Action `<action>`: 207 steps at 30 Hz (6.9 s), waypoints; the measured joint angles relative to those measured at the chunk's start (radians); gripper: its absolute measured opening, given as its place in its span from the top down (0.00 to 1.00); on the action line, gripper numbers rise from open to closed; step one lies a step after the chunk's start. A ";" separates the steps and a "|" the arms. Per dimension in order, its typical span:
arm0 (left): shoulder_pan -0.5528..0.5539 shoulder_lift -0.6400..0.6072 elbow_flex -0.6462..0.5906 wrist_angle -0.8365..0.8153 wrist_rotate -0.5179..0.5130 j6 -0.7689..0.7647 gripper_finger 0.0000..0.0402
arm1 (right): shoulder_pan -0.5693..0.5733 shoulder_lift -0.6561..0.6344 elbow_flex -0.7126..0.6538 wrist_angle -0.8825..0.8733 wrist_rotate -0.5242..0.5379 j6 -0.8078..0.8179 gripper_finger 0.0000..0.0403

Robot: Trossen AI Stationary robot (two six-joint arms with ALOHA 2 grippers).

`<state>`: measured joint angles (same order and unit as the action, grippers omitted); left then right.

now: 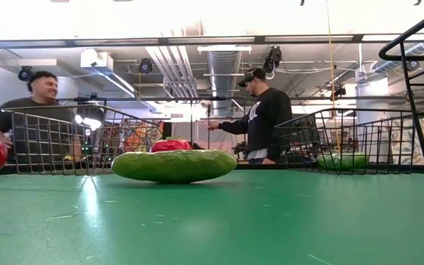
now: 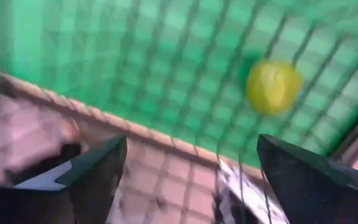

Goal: Sort produce into baskets
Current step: Put the top lime into the bottom right wire basket

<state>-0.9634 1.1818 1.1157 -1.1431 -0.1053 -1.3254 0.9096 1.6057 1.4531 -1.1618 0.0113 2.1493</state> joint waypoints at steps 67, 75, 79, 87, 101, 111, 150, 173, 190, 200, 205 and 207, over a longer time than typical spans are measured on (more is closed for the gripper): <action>0.132 0.255 -0.294 0.274 0.081 -0.070 0.65 | -0.388 0.098 0.205 0.562 0.747 -0.946 0.18; 0.328 0.395 -0.113 0.495 -0.079 0.041 0.63 | -0.390 0.099 0.325 0.442 0.625 -1.199 0.18; 0.417 0.496 -0.032 0.536 -0.040 0.153 0.62 | -0.389 0.099 0.385 0.226 0.594 -1.133 0.18; 0.495 0.656 0.071 0.550 0.029 0.303 0.62 | -0.336 0.099 0.387 0.094 0.560 -1.026 0.19; 0.550 0.694 0.068 0.602 -0.035 0.384 0.53 | -0.315 0.112 0.340 0.176 0.408 -1.022 0.18; 0.532 0.659 0.077 0.467 -0.055 0.389 0.36 | -0.338 0.234 0.357 0.312 0.396 -1.302 0.18; 0.336 0.234 -0.150 0.340 -0.253 0.090 0.29 | -0.576 0.599 0.375 0.631 0.319 -1.719 0.18; 0.094 0.048 -0.150 0.023 -0.307 -0.091 0.29 | -0.603 0.672 0.375 0.697 0.190 -1.783 0.35; 0.065 0.031 -0.150 0.034 -0.324 0.008 0.29 | -0.492 0.580 0.846 0.055 0.053 -1.460 0.39; -0.014 0.058 -0.150 0.049 -0.224 -0.010 0.29 | -0.116 0.360 0.728 -0.190 0.376 -0.746 0.39; -0.015 0.077 -0.150 0.052 -0.219 0.014 0.29 | 0.023 0.300 0.552 -0.250 0.398 -0.259 0.39; -0.015 0.084 -0.150 0.051 -0.237 0.019 0.29 | 0.054 0.285 0.476 -0.253 0.329 -0.081 0.39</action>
<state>-0.9783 1.2656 0.9661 -1.0916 -0.3424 -1.3064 0.9639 1.8911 1.9287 -1.4147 0.3405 2.0680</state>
